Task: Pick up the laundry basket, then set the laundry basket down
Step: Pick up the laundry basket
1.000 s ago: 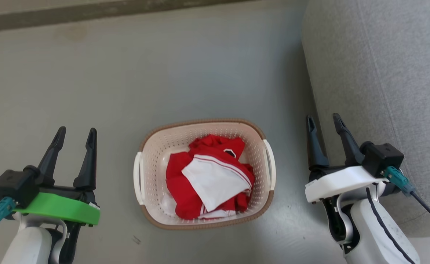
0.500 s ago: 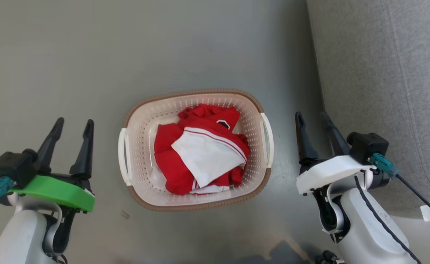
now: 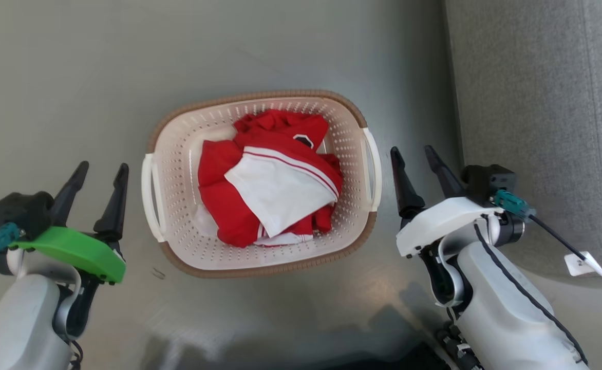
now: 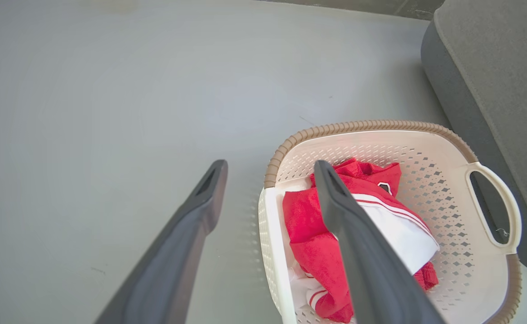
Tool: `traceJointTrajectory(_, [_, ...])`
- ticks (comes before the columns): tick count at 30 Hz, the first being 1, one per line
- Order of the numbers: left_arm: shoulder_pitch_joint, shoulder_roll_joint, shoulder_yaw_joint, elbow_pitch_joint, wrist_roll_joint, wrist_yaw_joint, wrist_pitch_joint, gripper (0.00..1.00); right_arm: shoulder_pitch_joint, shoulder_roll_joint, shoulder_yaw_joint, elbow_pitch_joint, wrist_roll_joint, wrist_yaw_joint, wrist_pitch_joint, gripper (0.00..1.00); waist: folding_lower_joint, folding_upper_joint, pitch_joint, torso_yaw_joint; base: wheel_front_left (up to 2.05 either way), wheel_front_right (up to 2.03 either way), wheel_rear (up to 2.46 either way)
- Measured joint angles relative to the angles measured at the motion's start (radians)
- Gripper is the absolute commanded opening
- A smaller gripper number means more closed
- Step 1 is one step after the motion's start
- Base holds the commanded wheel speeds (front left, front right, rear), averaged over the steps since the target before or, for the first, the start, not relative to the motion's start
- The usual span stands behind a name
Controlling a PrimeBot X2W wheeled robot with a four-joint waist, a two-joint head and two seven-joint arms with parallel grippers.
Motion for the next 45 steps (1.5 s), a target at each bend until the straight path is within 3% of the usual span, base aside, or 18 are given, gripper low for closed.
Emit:
traceJointTrajectory(9, [-0.078,0.034,-0.077,0.067,-0.036,0.0,0.0,1.0,-0.079,-0.002,0.071,0.089,0.077,-0.001,0.0,1.0,0.0,0.0,0.08,-0.019,0.0,0.0,0.0])
traceJointTrajectory(42, [-0.262,0.077,-0.3,0.204,-0.198,-0.007,0.066,1.0,-0.338,-0.006,0.344,0.332,0.327,-0.001,0.0,1.0,-0.0001,0.0,0.26,-0.045,0.0,0.0,0.0])
traceJointTrajectory(43, [-0.265,0.077,-0.305,0.206,-0.204,-0.007,0.066,1.0,-0.341,-0.006,0.351,0.334,0.335,-0.001,0.0,0.91,-0.0001,0.0,0.262,-0.045,0.0,0.0,0.0])
traceJointTrajectory(44, [-0.267,0.077,-0.31,0.207,-0.207,-0.007,0.065,1.0,-0.344,-0.007,0.359,0.336,0.343,-0.001,0.0,0.49,-0.0001,0.0,0.263,-0.044,0.0,0.0,0.0])
traceJointTrajectory(45, [-0.27,0.077,-0.314,0.21,-0.212,-0.007,0.065,1.0,-0.349,-0.007,0.368,0.336,0.352,-0.001,0.0,0.31,-0.0001,0.0,0.264,-0.043,0.0,0.0,0.0])
